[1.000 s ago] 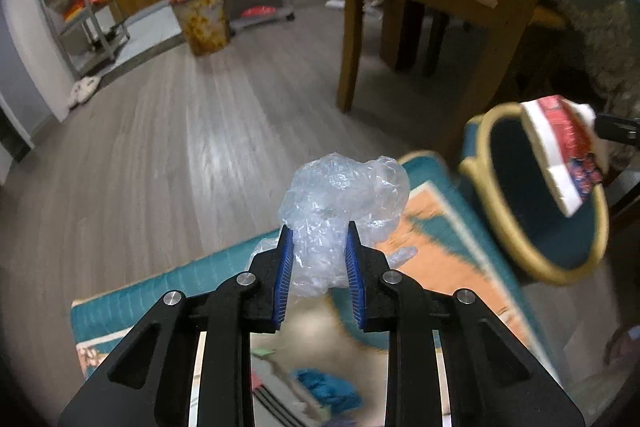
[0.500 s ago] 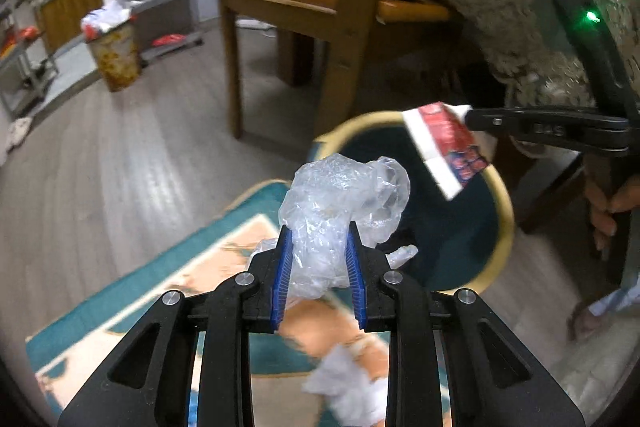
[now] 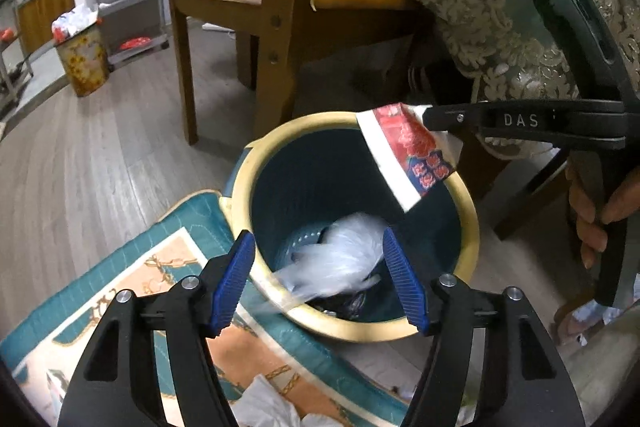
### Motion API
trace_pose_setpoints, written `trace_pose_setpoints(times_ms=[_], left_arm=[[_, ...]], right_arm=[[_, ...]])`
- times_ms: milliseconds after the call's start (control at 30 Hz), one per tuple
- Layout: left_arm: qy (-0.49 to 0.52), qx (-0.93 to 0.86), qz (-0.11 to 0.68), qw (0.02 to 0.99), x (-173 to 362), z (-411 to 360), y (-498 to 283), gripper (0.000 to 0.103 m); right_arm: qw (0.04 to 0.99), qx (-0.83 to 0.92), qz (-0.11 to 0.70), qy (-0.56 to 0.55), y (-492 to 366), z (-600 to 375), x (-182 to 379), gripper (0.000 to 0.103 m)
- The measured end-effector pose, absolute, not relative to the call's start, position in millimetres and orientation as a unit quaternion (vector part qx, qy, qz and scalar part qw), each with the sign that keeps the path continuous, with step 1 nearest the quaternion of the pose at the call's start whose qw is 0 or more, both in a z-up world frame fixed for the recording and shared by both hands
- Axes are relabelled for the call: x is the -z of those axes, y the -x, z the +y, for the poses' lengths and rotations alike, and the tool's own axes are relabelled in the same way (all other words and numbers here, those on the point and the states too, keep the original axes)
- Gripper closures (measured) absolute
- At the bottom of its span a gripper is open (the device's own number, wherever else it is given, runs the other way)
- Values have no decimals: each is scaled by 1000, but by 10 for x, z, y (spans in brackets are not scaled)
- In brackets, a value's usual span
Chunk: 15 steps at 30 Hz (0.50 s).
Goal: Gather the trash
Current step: 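Move both grippers over the bin and release the box and plastic bag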
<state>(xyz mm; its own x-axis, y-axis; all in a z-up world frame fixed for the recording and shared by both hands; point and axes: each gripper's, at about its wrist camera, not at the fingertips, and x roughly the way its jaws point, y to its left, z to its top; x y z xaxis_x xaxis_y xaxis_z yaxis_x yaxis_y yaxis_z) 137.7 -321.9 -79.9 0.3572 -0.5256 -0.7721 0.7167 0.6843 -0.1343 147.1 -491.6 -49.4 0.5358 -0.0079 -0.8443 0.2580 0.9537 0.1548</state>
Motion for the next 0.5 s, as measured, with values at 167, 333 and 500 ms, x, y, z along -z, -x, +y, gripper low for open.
trace_pose_setpoints(times_ms=[167,333,500], left_arm=[[-110,383,419,816,797,-3202,-1403,35],[-117,375,412,822,741,-3118,-1404,35],[-114,364,401,833,598,-2947,-1369,31]], right_arm=[[866,81,476,-128,-1450,-4928,498,99],[865,85,475,-136,-1470,-4925,466,89],[872,78,463,-138,-1441,-4811,328,72]])
